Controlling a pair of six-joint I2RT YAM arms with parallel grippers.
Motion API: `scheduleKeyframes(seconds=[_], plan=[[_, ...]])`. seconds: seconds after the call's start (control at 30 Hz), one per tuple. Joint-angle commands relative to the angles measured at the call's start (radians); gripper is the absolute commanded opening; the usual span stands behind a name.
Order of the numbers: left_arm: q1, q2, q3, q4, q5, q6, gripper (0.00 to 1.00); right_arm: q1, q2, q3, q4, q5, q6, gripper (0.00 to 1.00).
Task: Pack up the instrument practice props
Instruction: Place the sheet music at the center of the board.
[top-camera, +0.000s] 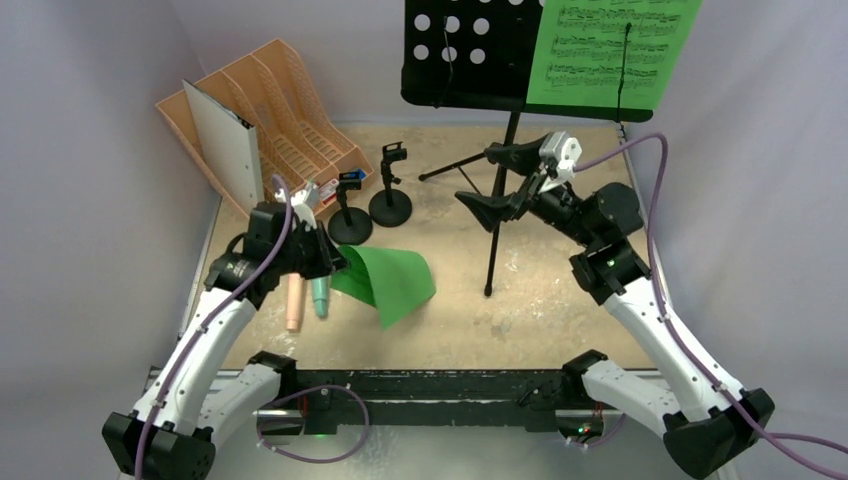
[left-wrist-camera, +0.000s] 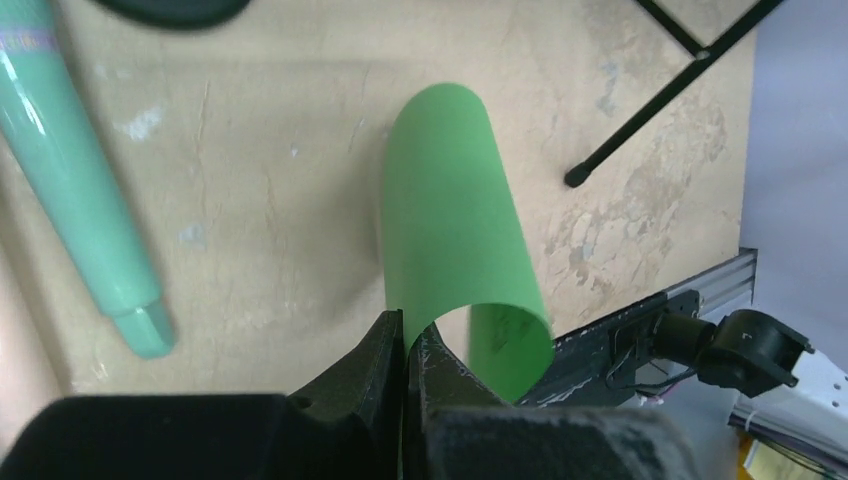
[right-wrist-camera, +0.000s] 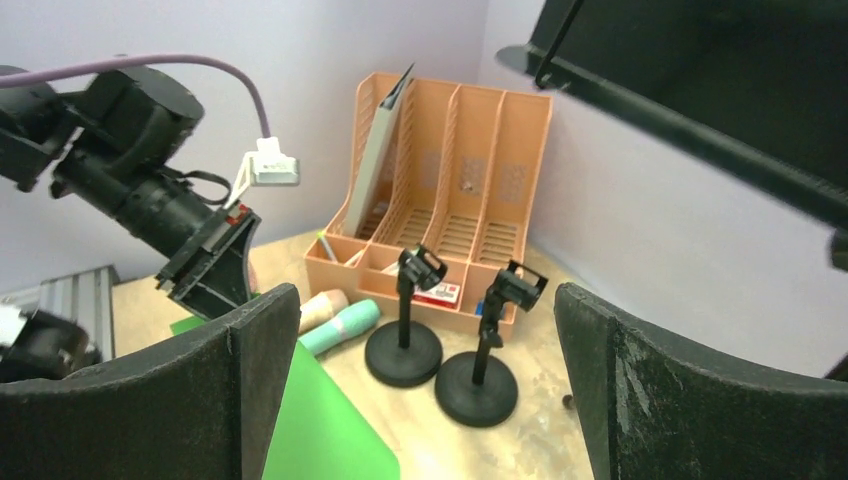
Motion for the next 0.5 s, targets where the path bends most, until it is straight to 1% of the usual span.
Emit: scheduleKeyframes(seconds=[0.0, 0.1, 0.2, 0.37, 0.47], plan=[[0.006, -0.064, -0.171, 0.149, 0.011, -0.194, 0.00, -0.002, -0.028, -0.060, 0.051, -0.090, -0.027, 0.99], [0.006, -0.087, -0.266, 0.208, 0.011, -0.290, 0.00, 0.006, -0.017, -0.101, 0.050, -0.107, -0.037, 0.99], [0.006, -0.074, -0.325, 0.252, 0.033, -0.338, 0.00, 0.030, 0.002, -0.132, 0.057, -0.108, -0.053, 0.99], [0.006, -0.007, -0.347, 0.275, 0.066, -0.327, 0.00, 0.058, 0.025, -0.174, 0.074, -0.085, -0.056, 0.99], [0.006, 0.003, -0.365, 0.289, 0.076, -0.325, 0.00, 0.064, 0.029, -0.197, 0.088, -0.078, -0.054, 0.99]])
